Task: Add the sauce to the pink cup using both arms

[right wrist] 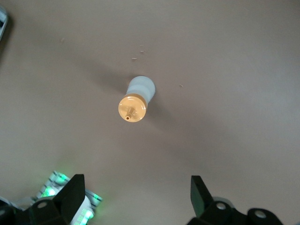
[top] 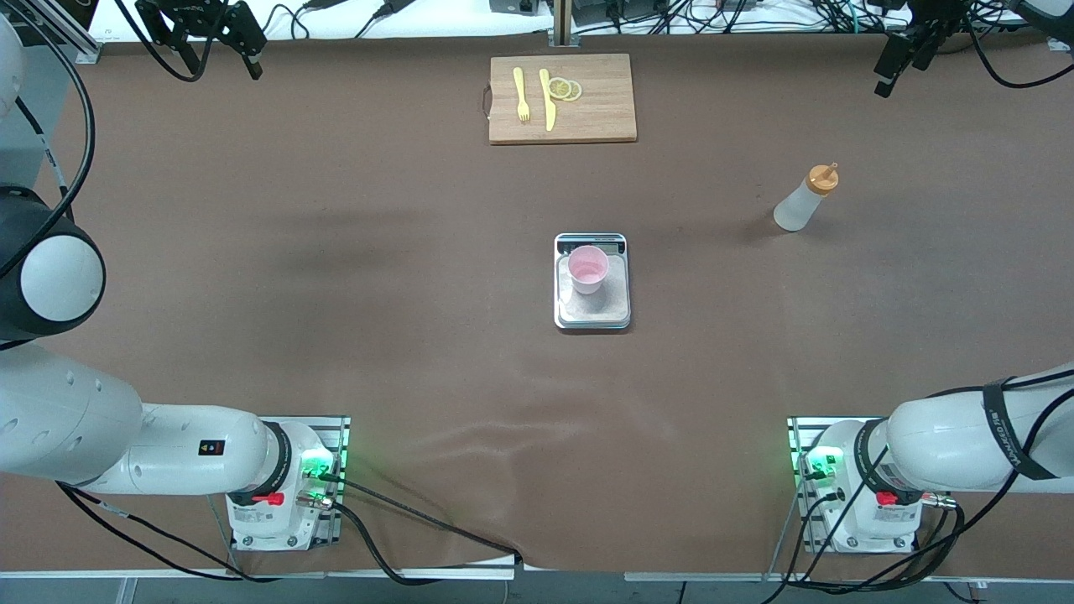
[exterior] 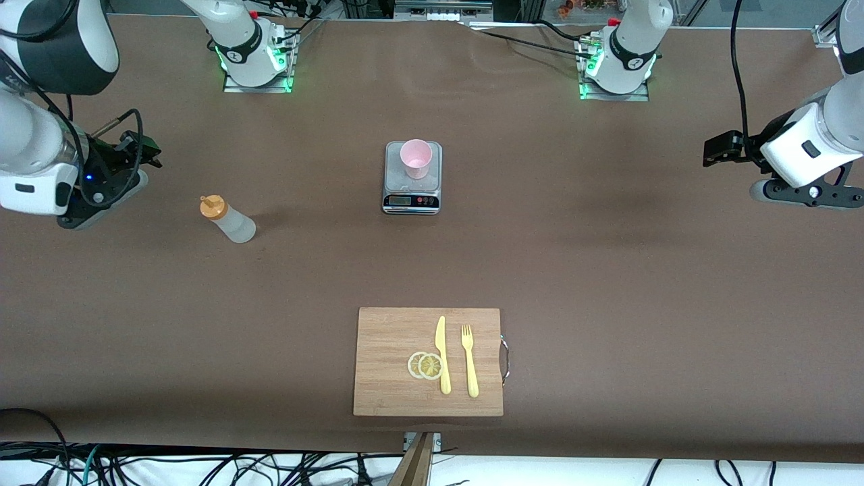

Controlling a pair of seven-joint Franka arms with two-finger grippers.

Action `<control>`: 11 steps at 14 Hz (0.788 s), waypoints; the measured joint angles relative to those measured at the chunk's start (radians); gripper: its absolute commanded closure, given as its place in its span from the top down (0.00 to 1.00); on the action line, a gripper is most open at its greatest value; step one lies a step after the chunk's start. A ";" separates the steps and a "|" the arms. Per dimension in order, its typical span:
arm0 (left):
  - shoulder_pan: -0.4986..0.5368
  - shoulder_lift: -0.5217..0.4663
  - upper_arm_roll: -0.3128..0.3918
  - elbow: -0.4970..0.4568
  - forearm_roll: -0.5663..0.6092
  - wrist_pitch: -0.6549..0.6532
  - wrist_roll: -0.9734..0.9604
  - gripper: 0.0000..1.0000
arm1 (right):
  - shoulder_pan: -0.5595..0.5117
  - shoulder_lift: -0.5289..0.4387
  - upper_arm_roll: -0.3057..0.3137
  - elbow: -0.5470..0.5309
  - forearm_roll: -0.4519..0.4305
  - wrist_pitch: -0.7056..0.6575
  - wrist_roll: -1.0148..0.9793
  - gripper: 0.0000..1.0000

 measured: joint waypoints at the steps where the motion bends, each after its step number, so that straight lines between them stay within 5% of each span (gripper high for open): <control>1: 0.000 0.000 0.000 0.000 0.000 0.000 0.000 1.00 | 0.001 -0.008 0.000 -0.002 0.000 0.004 0.093 1.00; 6: 0.000 0.004 0.000 0.001 0.000 0.000 0.000 1.00 | 0.004 -0.059 0.001 -0.002 0.001 0.047 0.466 1.00; 11: 0.000 0.007 0.000 0.004 0.000 0.000 0.000 1.00 | 0.005 -0.096 -0.077 -0.002 0.070 0.052 0.537 1.00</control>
